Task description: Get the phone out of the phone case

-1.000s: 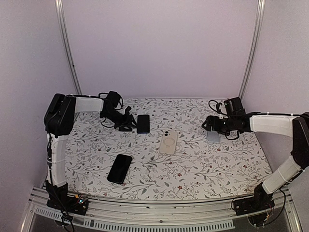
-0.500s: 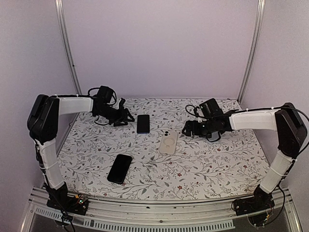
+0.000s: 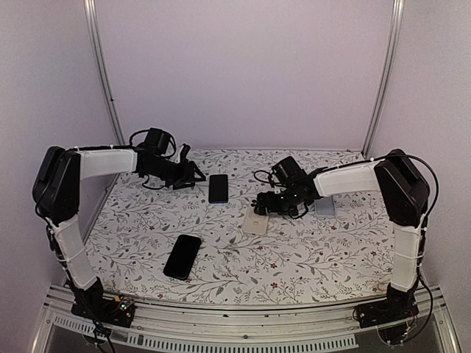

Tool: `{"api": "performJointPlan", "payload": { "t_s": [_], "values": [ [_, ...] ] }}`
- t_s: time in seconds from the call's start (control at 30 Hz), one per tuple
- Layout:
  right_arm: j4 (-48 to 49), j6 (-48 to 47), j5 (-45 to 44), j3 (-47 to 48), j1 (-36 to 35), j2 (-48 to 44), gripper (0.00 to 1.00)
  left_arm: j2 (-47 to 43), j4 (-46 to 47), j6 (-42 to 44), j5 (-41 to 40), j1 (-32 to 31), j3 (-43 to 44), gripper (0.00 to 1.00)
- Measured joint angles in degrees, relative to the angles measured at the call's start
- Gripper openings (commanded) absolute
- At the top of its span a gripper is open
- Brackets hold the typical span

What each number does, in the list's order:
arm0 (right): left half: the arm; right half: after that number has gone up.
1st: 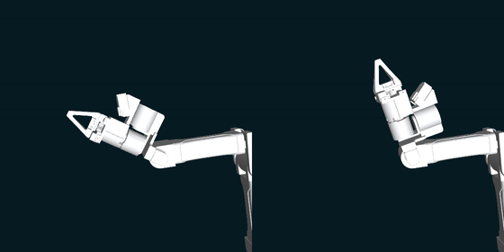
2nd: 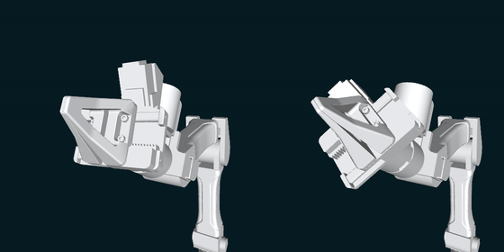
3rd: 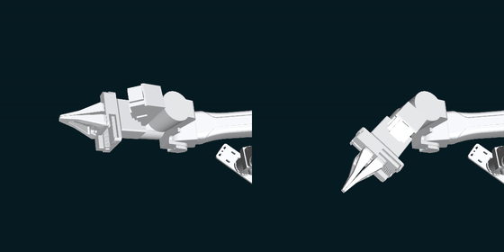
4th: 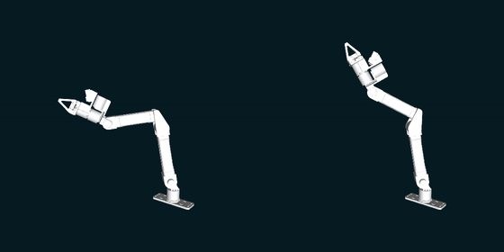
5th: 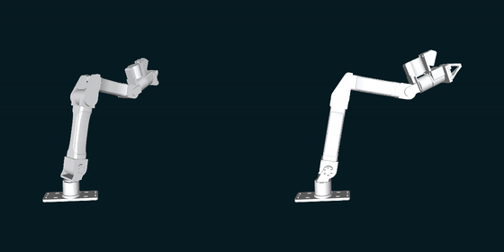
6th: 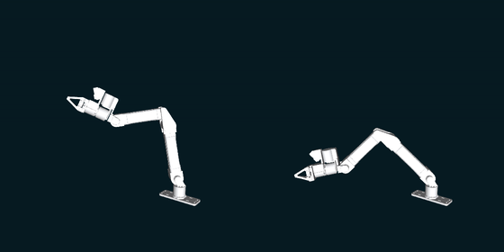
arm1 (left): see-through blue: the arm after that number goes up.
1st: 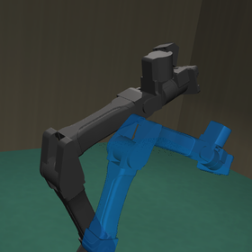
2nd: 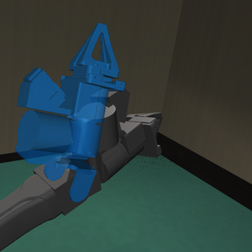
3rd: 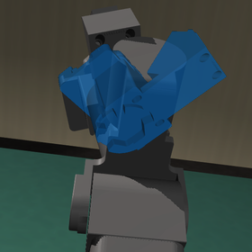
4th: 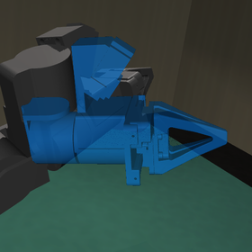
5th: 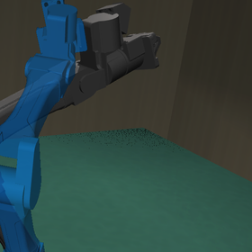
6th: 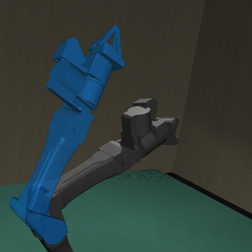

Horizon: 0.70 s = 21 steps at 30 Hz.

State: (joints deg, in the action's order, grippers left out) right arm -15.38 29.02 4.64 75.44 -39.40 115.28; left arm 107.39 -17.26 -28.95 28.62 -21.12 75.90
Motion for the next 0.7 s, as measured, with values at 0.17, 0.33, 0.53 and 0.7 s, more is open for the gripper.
{"api": "performJointPlan", "payload": {
  "t_s": [0.17,0.33,0.53,0.7],
  "values": [
    [-1.1,0.3,0.8,3.3,-0.1,3.2,0.94,0.0,0.7,0.0,0.0,0.0,-0.7,0.56],
    [-2.6,0.1,1.0,8.9,-0.6,6.9,0.94,0.0,1.3,-0.1,0.0,0.0,-1.0,0.56],
    [-6.9,-1.7,-1.8,16.6,-2.6,11.5,0.95,0.0,1.7,-0.3,0.0,0.0,-1.1,0.56],
    [-12.4,-4.7,-7.9,24.3,-5.5,16.0,0.97,0.0,1.8,-0.4,0.0,-0.1,-1.1,0.56]
  ]
}}
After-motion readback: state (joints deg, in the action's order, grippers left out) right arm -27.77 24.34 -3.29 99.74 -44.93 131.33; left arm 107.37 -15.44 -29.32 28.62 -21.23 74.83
